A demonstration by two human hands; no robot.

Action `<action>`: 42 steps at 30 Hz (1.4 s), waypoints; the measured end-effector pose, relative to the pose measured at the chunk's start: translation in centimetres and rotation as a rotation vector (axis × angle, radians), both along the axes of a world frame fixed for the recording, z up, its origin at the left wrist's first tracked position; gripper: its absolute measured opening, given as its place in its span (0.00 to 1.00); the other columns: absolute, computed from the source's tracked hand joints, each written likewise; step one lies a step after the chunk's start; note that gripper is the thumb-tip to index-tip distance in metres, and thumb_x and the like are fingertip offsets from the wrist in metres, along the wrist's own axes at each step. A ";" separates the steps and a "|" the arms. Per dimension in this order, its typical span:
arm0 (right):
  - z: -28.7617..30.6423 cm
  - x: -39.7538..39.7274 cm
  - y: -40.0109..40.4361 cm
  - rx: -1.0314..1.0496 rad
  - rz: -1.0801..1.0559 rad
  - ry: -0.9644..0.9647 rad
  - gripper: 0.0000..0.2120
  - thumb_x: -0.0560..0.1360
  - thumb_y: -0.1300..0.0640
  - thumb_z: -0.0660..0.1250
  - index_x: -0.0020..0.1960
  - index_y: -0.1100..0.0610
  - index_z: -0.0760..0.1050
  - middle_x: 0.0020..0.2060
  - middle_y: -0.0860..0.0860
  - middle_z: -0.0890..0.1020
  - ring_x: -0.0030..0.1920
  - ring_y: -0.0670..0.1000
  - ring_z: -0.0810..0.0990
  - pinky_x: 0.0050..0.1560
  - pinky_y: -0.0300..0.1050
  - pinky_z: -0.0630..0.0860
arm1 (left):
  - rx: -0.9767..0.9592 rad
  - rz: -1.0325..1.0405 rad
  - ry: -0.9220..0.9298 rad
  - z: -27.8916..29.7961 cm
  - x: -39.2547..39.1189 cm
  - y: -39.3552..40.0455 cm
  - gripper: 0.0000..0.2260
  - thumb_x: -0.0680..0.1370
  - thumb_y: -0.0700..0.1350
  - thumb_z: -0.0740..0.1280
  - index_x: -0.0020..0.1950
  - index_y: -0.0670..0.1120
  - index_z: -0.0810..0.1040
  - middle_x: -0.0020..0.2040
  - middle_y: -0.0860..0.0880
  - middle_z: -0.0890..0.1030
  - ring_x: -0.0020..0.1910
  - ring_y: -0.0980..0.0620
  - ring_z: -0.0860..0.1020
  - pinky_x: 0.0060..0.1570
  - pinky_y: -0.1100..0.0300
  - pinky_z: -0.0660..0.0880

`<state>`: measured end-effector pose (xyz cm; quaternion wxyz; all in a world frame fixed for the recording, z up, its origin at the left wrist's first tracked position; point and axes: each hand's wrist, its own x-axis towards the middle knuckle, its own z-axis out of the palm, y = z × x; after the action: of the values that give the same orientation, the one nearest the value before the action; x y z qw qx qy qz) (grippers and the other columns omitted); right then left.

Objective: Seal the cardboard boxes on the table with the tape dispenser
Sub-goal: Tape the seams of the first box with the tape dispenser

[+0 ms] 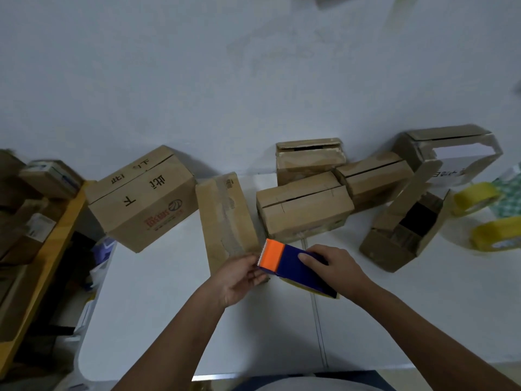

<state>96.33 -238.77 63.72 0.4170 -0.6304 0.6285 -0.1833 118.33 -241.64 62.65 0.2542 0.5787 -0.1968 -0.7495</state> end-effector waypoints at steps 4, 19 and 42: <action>0.0 0.0 -0.2 -0.002 0.004 0.005 0.16 0.80 0.44 0.60 0.58 0.53 0.76 0.50 0.48 0.83 0.48 0.45 0.81 0.50 0.44 0.80 | -0.012 0.059 0.001 0.1 -0.2 0.0 0.06 0.83 0.38 0.62 0.52 0.40 0.79 0.49 0.41 0.83 0.49 0.49 0.81 0.40 0.61 0.79; 0.0 -0.3 -1.3 -0.011 0.035 0.066 0.19 0.78 0.39 0.58 0.56 0.51 0.77 0.47 0.46 0.82 0.45 0.44 0.80 0.45 0.38 0.77 | 0.001 -0.060 -0.048 0.4 0.4 -0.3 0.04 0.80 0.39 0.67 0.49 0.42 0.81 0.40 0.46 0.82 0.41 0.54 0.79 0.34 0.66 0.76; 0.6 -2.0 -5.0 -0.012 0.314 0.367 0.27 0.73 0.32 0.61 0.60 0.52 0.76 0.51 0.49 0.82 0.46 0.44 0.79 0.44 0.38 0.76 | -0.342 0.148 -0.471 -1.7 12.0 3.3 0.08 0.80 0.41 0.67 0.51 0.36 0.82 0.43 0.41 0.82 0.43 0.48 0.79 0.49 0.58 0.77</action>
<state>94.33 -243.73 64.36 0.3153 -0.7458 0.5868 -0.0023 130.35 -238.32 60.94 0.3496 0.6981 -0.3310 -0.5300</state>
